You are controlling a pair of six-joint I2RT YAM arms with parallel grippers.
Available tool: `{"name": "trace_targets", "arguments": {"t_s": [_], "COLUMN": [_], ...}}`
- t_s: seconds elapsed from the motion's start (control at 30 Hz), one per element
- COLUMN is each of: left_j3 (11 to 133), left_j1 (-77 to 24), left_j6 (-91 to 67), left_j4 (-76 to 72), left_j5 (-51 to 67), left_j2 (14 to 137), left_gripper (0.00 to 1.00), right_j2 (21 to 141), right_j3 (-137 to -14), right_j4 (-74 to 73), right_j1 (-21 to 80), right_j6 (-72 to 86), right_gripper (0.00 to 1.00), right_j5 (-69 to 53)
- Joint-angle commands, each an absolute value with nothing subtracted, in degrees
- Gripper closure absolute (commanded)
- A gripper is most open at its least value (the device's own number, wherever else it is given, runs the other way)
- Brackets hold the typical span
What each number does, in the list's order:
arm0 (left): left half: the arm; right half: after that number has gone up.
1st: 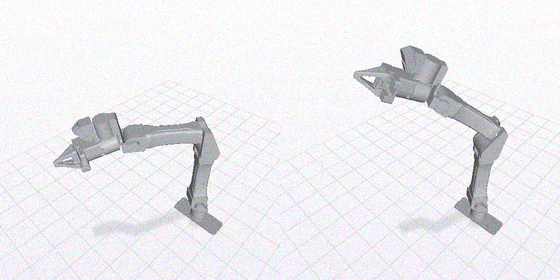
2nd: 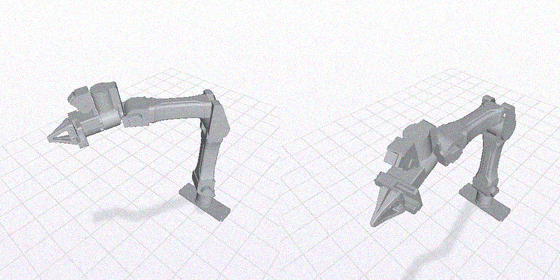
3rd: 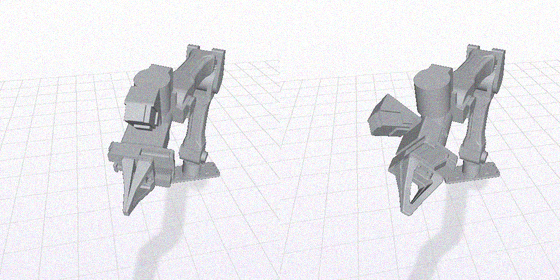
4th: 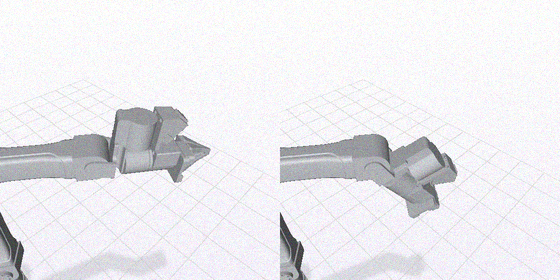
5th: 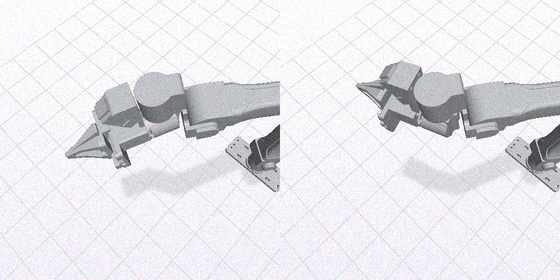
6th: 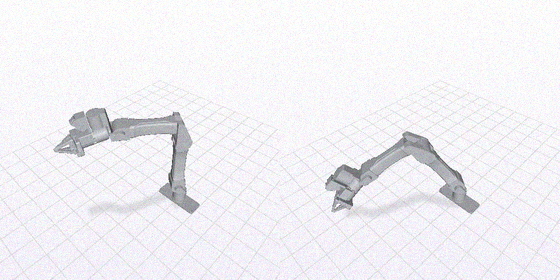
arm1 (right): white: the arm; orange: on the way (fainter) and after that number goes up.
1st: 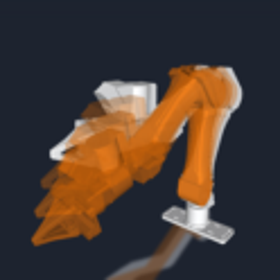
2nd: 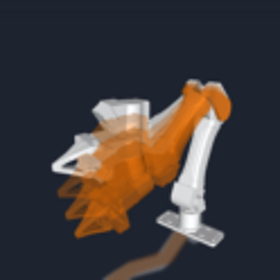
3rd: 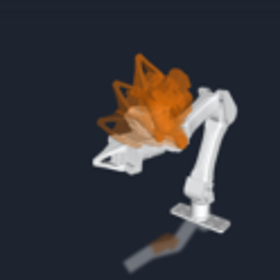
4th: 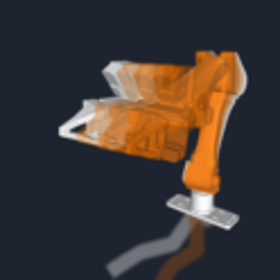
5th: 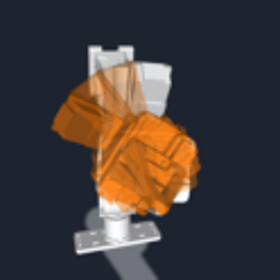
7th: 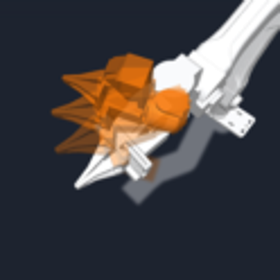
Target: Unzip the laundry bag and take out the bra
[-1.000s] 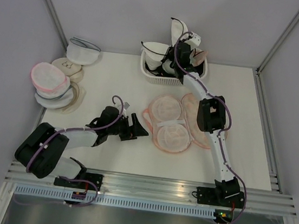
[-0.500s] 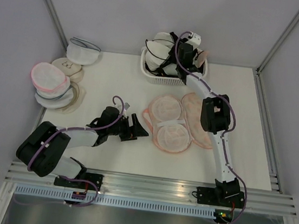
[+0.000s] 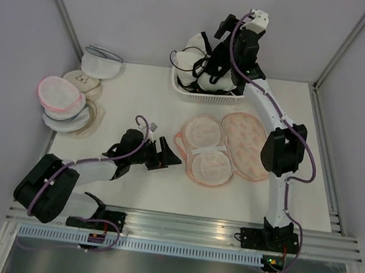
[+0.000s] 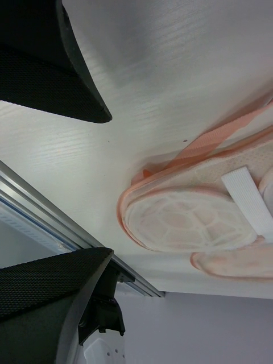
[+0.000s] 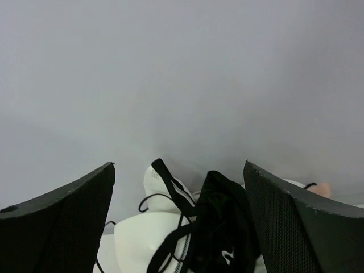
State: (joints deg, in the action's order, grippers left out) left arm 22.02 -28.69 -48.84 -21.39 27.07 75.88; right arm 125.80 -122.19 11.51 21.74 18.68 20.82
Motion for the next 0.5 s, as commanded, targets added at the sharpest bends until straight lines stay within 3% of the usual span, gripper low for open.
{"name": "trace_targets", "arguments": {"t_s": [0.0, 0.2, 0.47], "left_j3": [21.8, 21.71, 21.45], "left_j1": [-28.48, -28.48, -28.56], "left_j6": [-49.48, -49.13, -48.25], "left_j4": [-21.89, -20.66, -17.67], "left_j5": [26.63, 26.54, 27.16], "left_j2": [73.39, 68.74, 63.99], "left_gripper": [0.07, 0.05, 0.04], "right_j2": [119.73, 104.7, 85.0], "right_j3": [-119.89, -96.62, -65.27], "right_j4": [3.63, 0.28, -15.63], "right_j1": [22.14, 23.03, 22.94], "right_j6": [15.65, 20.63, 30.93], "right_gripper": [0.02, 0.02, 0.02], "right_j5": [26.62, 36.19, 44.9]}}
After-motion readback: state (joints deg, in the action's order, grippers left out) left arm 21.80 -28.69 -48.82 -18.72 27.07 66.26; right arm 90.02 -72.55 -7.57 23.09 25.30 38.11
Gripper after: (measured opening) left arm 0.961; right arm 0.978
